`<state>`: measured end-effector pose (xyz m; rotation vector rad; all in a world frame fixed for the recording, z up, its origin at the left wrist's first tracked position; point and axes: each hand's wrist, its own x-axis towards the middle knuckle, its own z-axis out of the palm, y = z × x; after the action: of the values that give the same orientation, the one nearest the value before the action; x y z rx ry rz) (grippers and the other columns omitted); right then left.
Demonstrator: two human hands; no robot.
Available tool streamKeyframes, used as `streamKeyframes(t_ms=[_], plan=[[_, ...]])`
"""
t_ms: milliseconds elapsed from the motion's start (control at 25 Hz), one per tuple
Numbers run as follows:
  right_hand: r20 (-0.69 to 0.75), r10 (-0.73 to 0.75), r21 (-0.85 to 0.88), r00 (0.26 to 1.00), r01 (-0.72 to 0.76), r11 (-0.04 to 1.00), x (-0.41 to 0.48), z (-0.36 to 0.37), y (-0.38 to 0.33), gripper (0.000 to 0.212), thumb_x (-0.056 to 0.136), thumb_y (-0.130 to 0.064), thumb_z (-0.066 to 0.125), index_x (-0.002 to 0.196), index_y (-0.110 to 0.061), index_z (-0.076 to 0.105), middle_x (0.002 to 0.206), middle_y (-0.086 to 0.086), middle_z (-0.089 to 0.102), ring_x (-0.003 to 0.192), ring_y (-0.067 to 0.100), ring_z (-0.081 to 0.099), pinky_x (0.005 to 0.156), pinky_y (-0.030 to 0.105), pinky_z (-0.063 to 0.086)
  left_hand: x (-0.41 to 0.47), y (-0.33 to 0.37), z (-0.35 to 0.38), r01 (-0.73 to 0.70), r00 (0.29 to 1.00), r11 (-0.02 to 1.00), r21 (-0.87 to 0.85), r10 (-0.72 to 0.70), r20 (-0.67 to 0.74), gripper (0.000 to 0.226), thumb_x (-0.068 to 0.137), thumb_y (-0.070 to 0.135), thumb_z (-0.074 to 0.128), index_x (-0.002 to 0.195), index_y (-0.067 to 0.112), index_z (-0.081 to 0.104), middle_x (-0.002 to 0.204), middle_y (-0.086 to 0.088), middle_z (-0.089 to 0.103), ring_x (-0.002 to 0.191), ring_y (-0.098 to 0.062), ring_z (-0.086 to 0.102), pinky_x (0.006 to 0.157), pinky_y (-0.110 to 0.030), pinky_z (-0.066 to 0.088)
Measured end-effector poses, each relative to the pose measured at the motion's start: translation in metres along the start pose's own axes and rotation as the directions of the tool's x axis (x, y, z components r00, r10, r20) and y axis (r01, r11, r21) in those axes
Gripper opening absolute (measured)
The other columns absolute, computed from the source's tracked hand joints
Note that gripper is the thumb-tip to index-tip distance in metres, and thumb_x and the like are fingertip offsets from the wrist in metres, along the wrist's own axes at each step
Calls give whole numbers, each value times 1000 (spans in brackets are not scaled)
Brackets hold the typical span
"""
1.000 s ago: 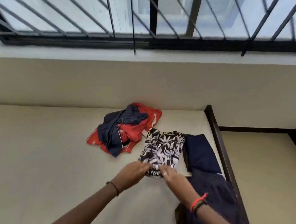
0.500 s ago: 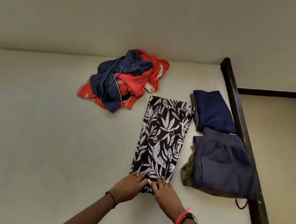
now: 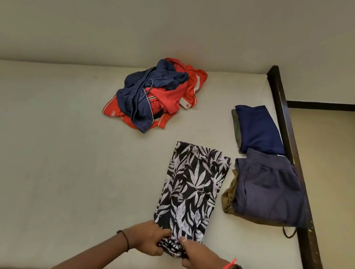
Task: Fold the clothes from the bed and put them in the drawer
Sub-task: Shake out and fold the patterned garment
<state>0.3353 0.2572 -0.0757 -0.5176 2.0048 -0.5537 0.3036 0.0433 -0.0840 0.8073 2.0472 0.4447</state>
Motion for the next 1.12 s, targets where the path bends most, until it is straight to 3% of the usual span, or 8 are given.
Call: streamKeyframes(t_ms=[80,160,360,480,680,880,1000,1120], plan=[[-44,-7,150,999,13,989,-4,-24,2,43,85,-18,54,126,-8,44,124,7,40,110,27,51,92,28,41,0,-3,-25,71,997,974,-213,-64,37,36,79,40,55,111,25,49,91,-6,64,81,-22,57,73,-27,43],[-82,23,282,996,1,959,-3,-60,14,31,84,-17,60,114,-13,55,110,4,48,99,19,53,89,27,44,6,-16,-57,114,991,883,-456,-132,-9,34,76,42,56,109,33,51,98,5,62,87,-13,57,78,-25,46],[-211,174,596,962,-15,803,9,-165,49,29,86,-22,69,111,-24,55,107,-2,65,97,14,64,80,23,52,45,-30,-128,-6,929,585,-811,-297,-221,32,86,32,66,114,17,58,112,-1,67,102,-13,64,89,-27,52],[-285,248,601,926,-29,799,34,-204,71,24,89,-24,64,112,-22,57,101,-2,64,91,14,61,79,23,49,83,-28,-163,-16,876,513,-858,-407,-260,32,90,28,64,118,22,49,106,2,65,95,-9,62,80,-14,48],[-374,360,530,855,-121,839,99,-232,116,29,91,-23,62,117,-11,59,112,9,63,104,24,59,91,36,48,149,-56,-176,41,795,525,-850,-533,-290,49,91,30,62,133,14,43,125,-16,56,112,-29,56,93,-38,45],[-405,444,535,800,-187,824,143,-238,136,28,92,-19,58,118,-9,57,118,13,61,93,19,55,81,28,44,188,-79,-170,100,730,468,-878,-634,-255,58,89,27,64,138,13,37,134,-17,47,118,-25,48,89,-28,39],[-466,537,607,703,-187,772,146,-221,132,45,92,-22,60,132,-6,45,128,16,52,109,25,52,96,34,43,194,-89,-153,147,668,493,-858,-689,-282,67,87,26,68,140,9,33,138,-18,43,126,-29,44,101,-35,39],[-453,685,739,571,-189,647,131,-190,115,75,87,-33,66,144,-4,28,142,20,36,130,31,38,108,40,34,185,-93,-130,337,550,492,-803,-795,-256,80,80,44,71,141,9,32,140,-16,39,126,-31,44,104,-45,40]])
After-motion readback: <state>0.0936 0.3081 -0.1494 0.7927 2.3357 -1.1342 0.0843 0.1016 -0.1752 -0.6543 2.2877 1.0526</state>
